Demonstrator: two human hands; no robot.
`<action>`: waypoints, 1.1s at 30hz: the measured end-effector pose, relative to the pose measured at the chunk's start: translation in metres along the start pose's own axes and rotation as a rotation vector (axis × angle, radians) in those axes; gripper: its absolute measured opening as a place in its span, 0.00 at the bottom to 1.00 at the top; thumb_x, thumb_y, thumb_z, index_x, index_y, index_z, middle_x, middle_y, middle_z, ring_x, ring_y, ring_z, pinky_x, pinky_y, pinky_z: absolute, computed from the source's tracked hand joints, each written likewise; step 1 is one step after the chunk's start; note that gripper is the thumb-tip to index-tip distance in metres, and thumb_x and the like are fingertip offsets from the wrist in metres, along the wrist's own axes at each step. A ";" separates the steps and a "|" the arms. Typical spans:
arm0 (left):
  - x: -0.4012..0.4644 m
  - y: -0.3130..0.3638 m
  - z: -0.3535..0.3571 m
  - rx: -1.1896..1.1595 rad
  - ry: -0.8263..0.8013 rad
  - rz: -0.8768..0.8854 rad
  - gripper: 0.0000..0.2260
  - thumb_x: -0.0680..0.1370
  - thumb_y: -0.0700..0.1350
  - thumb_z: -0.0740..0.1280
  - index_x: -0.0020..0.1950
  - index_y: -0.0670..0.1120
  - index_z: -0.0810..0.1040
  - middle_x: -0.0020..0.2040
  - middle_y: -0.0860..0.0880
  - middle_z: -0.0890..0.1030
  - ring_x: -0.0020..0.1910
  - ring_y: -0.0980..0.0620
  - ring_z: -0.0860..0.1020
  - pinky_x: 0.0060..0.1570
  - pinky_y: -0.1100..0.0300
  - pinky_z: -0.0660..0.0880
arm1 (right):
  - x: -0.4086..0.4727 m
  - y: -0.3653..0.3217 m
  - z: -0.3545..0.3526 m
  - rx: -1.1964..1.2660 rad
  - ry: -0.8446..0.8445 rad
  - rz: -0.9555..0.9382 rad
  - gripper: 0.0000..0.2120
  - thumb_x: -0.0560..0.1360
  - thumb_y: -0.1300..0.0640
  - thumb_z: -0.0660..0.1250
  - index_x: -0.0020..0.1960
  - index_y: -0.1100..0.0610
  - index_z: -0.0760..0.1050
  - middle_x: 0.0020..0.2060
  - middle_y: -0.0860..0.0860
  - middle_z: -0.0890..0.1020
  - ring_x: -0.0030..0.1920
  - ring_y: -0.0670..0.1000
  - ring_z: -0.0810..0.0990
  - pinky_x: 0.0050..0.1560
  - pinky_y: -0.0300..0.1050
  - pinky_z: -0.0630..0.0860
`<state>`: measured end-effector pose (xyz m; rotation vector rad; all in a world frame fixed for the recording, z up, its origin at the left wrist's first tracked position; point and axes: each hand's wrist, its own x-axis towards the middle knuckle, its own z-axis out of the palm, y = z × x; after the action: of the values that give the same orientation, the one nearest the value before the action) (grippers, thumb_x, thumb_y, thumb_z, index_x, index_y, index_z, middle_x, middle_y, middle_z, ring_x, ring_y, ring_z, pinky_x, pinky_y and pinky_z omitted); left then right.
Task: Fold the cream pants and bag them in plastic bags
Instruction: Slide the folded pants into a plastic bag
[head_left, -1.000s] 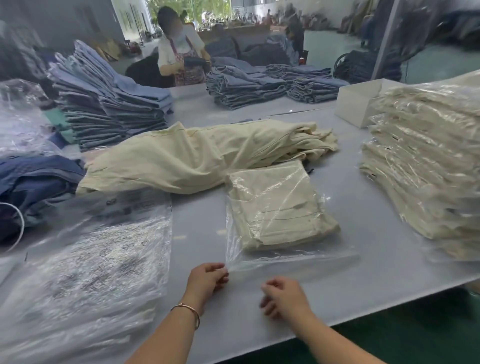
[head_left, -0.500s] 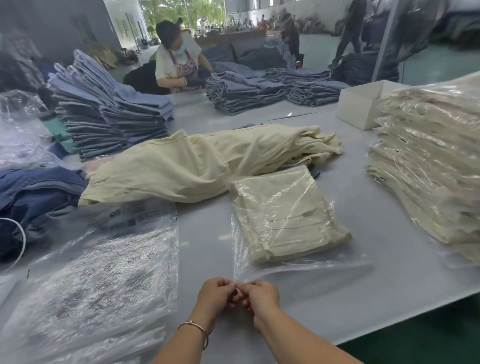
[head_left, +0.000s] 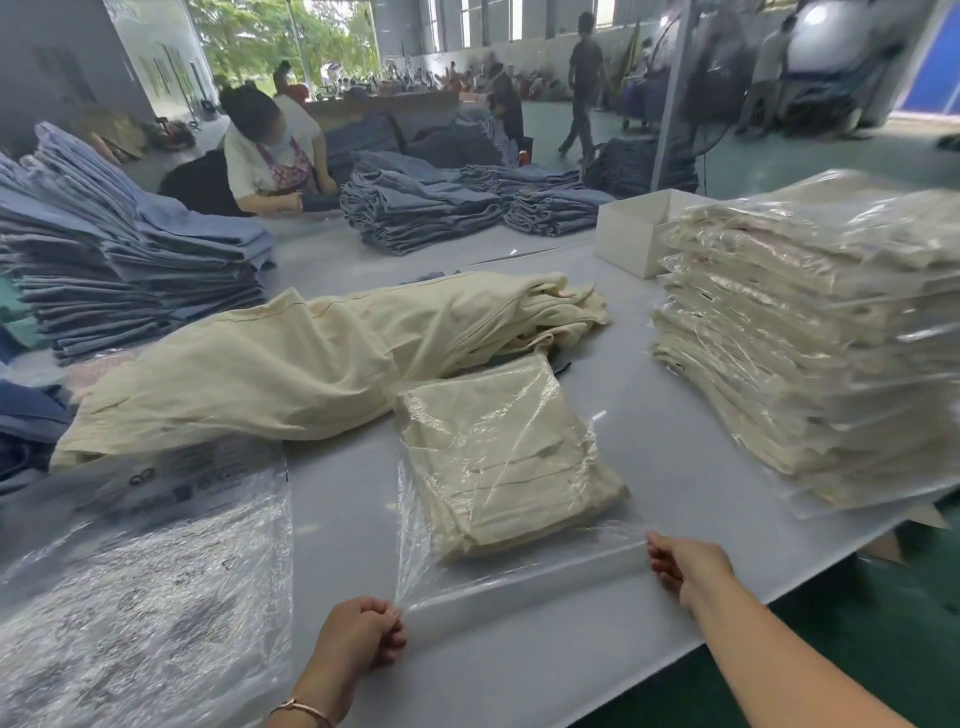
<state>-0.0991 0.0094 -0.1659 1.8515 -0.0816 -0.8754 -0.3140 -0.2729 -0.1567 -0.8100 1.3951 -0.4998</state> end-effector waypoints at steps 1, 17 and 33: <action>0.002 -0.001 -0.002 0.011 -0.004 -0.016 0.10 0.77 0.28 0.62 0.37 0.37 0.72 0.28 0.42 0.73 0.21 0.50 0.72 0.19 0.68 0.66 | 0.004 -0.005 -0.009 -0.013 0.001 0.019 0.10 0.74 0.67 0.69 0.34 0.64 0.73 0.15 0.50 0.74 0.13 0.43 0.68 0.15 0.29 0.62; 0.060 0.080 0.044 -0.009 -0.062 -0.001 0.25 0.66 0.61 0.76 0.42 0.44 0.69 0.30 0.49 0.68 0.28 0.50 0.66 0.32 0.59 0.66 | 0.023 -0.059 0.084 -0.803 -0.092 -0.333 0.43 0.70 0.38 0.70 0.74 0.61 0.58 0.69 0.56 0.70 0.67 0.57 0.71 0.57 0.45 0.69; 0.026 0.281 0.209 -0.267 -0.161 0.534 0.14 0.69 0.27 0.62 0.45 0.40 0.85 0.34 0.43 0.84 0.30 0.45 0.82 0.29 0.57 0.80 | 0.009 -0.286 -0.038 -0.721 -0.226 -0.916 0.07 0.71 0.56 0.67 0.35 0.56 0.72 0.35 0.55 0.79 0.38 0.54 0.77 0.39 0.46 0.71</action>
<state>-0.1135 -0.2933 0.0123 1.4079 -0.5114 -0.6198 -0.3078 -0.4714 0.0526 -2.0573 0.9152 -0.5616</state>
